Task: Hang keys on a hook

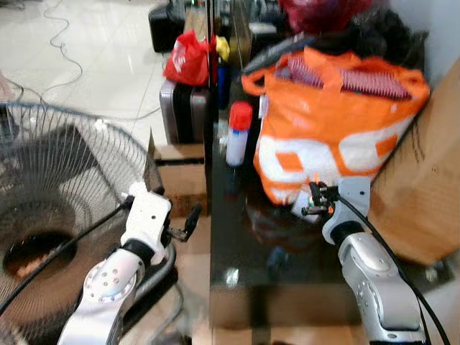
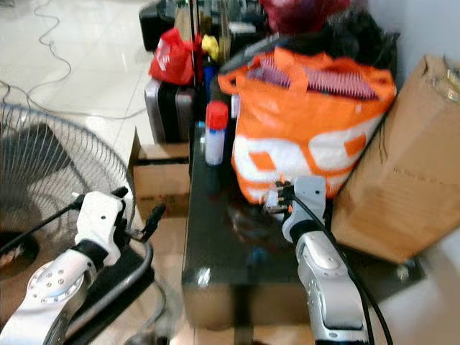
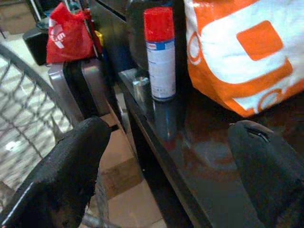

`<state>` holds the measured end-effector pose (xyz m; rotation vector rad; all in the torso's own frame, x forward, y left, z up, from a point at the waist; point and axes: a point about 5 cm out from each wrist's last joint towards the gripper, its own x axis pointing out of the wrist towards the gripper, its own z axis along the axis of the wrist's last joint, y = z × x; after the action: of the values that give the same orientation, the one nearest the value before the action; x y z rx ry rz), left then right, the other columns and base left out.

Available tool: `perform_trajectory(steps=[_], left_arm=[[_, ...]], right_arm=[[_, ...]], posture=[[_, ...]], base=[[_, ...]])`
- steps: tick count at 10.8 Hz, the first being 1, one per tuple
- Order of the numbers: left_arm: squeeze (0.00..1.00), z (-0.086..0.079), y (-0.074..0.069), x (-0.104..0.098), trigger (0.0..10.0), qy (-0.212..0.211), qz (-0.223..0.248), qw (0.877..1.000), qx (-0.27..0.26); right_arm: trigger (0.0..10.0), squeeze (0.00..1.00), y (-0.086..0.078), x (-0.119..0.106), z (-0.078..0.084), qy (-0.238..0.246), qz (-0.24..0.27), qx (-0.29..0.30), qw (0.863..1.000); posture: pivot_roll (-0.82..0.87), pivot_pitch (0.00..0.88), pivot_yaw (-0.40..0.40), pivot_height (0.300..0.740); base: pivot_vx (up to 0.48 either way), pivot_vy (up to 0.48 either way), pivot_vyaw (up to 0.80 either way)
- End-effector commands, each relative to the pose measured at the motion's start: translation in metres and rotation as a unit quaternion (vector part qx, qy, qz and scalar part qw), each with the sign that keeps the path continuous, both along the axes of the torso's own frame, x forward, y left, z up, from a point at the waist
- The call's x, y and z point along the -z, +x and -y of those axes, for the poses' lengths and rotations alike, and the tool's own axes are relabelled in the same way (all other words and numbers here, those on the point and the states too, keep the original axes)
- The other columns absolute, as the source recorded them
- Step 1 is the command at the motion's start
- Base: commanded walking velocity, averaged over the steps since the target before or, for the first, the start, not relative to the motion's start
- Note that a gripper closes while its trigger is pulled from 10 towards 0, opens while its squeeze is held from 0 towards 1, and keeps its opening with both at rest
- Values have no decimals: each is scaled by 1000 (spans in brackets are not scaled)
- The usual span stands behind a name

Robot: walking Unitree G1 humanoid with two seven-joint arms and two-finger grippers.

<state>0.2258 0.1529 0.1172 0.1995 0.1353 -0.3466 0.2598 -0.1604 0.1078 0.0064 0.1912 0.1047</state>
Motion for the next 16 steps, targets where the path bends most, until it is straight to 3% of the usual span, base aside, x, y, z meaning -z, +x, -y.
perform_trajectory(steps=[1, 14, 16], left_arm=[[380, 0, -1, 4, 10000, 3, -10, 1000, 4], [384, 10, 8, 7, 10000, -14, -3, 1000, -1], [376, 8, 11, 7, 10000, -2, 1, 1000, 5]], right_arm=[[10000, 0, -1, -2, 2, -3, 7, 3, 1000], [10000, 0, 5, -11, 12, -20, 19, -2, 1000], [10000, 0, 2, -7, 13, -8, 7, 16, 1000]], posture=[[51, 0, -38, 740], [16, 0, -59, 740], [15, 0, -35, 740]], base=[[-259, 0, 0], [-281, 0, 0], [0, 0, -622]])
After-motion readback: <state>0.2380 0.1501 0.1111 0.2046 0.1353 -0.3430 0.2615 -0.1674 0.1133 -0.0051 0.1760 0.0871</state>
